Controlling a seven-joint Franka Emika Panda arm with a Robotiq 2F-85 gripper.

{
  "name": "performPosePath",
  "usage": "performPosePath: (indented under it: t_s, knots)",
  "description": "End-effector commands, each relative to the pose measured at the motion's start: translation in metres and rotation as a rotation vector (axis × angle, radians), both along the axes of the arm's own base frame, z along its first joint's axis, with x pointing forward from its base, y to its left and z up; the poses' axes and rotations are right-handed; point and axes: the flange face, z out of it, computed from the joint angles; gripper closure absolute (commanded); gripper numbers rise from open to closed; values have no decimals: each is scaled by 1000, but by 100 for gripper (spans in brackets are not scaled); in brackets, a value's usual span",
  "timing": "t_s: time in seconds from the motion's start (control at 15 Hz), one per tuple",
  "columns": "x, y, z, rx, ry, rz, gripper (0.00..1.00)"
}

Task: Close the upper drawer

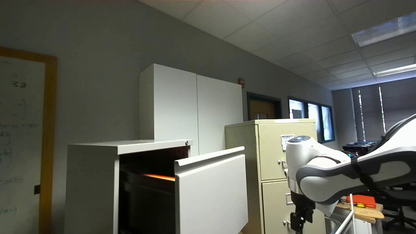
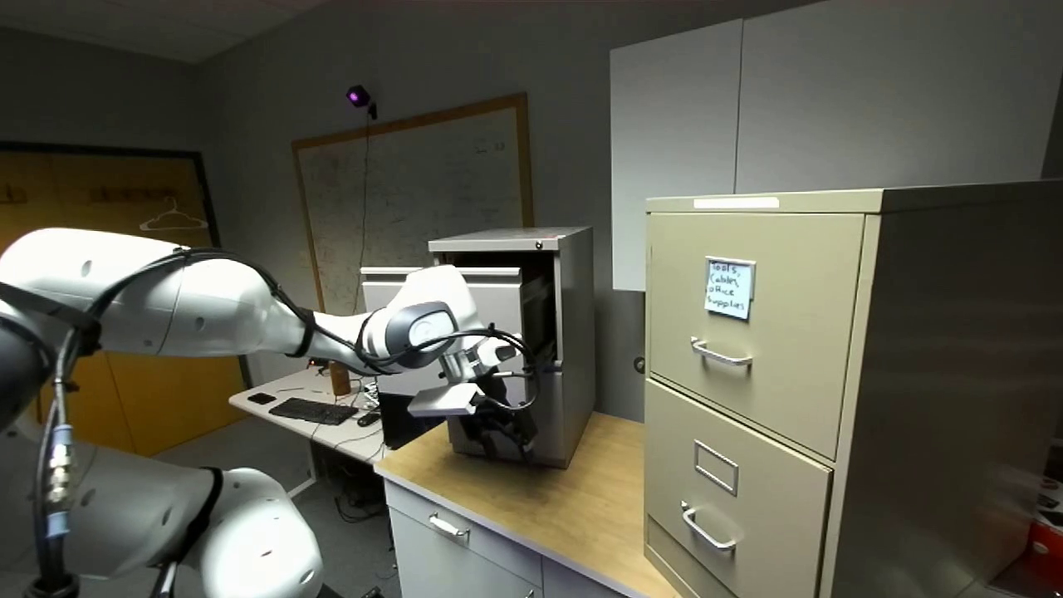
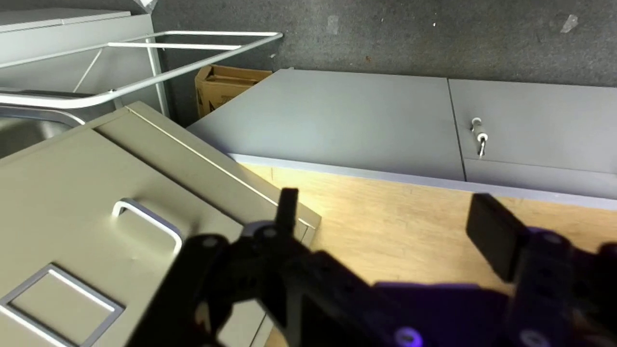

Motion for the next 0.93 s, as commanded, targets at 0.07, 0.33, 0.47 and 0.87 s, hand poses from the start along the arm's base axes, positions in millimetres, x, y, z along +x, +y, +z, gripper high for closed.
performPosePath:
  t_s: [0.07, 0.33, 0.47, 0.87]
  knots:
    - [-3, 17, 36, -40, -90, 46, 49]
    - [-4, 41, 64, -79, -167, 104, 80]
    - [-5, 52, 79, -99, -209, 133, 95]
    - [1, 93, 123, -106, -362, 263, 100]
